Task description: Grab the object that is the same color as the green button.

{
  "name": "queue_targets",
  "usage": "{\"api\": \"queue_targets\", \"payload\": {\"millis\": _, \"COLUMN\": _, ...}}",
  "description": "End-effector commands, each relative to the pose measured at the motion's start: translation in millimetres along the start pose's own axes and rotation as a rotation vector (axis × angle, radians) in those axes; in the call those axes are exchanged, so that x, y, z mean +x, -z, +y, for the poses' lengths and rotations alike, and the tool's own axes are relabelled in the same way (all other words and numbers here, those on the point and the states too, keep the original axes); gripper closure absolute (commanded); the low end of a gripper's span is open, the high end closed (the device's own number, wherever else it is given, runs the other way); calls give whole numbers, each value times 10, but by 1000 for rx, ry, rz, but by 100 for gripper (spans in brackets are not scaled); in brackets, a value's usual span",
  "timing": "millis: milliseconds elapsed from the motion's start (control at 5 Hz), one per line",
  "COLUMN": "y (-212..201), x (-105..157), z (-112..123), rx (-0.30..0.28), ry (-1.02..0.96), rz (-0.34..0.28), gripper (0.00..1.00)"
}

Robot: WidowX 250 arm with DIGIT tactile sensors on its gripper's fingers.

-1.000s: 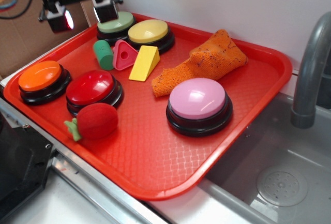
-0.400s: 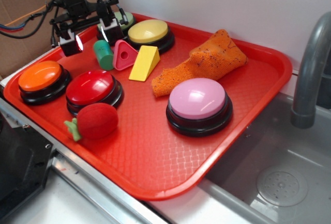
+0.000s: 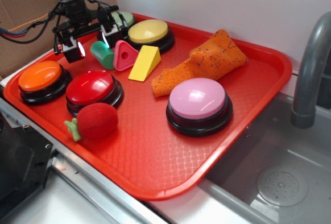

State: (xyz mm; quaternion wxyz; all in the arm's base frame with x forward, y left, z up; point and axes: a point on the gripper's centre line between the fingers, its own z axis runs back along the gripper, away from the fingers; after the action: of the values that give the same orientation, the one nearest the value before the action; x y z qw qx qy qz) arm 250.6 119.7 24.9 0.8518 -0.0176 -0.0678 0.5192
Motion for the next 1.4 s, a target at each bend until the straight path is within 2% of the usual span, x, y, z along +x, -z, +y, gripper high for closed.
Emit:
{"api": "queue_targets", "payload": {"millis": 0, "y": 9, "x": 147, "z": 71, "rx": 8, "ry": -25, "rz": -27, "gripper": 3}}
{"api": "queue_targets", "payload": {"millis": 200, "y": 20, "x": 99, "z": 33, "rx": 8, "ry": -25, "rz": -31, "gripper": 97}}
{"api": "queue_targets", "payload": {"millis": 800, "y": -129, "x": 88, "z": -29, "rx": -3, "ry": -9, "rz": -57, "gripper": 100}}
{"api": "queue_targets", "payload": {"millis": 1000, "y": -519, "x": 137, "z": -171, "rx": 43, "ry": 141, "rz": -62, "gripper": 100}}
{"api": "queue_targets", "payload": {"millis": 1200, "y": -907, "x": 23, "z": -342, "rx": 63, "ry": 377, "rz": -27, "gripper": 100}}
